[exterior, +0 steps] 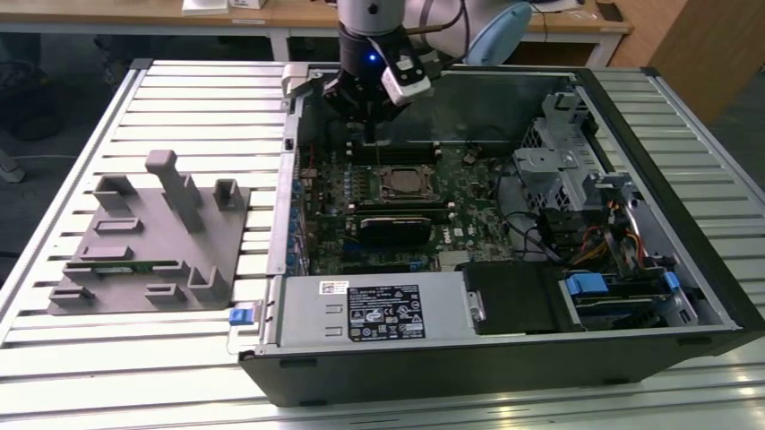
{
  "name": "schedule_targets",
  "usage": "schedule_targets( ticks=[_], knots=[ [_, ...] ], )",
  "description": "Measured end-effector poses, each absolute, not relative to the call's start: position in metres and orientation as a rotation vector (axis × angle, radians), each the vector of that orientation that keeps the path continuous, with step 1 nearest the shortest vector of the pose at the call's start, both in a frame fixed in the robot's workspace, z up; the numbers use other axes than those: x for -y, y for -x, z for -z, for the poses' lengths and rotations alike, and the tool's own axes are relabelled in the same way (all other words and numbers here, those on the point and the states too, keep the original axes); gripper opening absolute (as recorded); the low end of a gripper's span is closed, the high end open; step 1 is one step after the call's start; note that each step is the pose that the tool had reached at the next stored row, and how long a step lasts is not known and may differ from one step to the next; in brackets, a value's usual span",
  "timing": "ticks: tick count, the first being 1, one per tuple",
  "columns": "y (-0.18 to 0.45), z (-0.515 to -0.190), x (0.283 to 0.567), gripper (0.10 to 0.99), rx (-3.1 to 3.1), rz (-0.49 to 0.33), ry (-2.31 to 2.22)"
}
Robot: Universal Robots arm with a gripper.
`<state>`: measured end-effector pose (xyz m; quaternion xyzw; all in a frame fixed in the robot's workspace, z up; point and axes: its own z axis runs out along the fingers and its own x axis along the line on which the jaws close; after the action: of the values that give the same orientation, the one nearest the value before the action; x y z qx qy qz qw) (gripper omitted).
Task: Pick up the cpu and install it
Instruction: 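Install the first cpu locking lever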
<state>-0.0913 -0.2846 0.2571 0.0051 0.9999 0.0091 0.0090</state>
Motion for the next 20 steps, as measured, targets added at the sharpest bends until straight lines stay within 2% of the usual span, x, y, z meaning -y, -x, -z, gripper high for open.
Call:
schedule_targets(
  ticks=[20],
  knots=[
    [0.072, -0.256, 0.285, 0.106, -3.123, -0.028, -0.016]
  ],
)
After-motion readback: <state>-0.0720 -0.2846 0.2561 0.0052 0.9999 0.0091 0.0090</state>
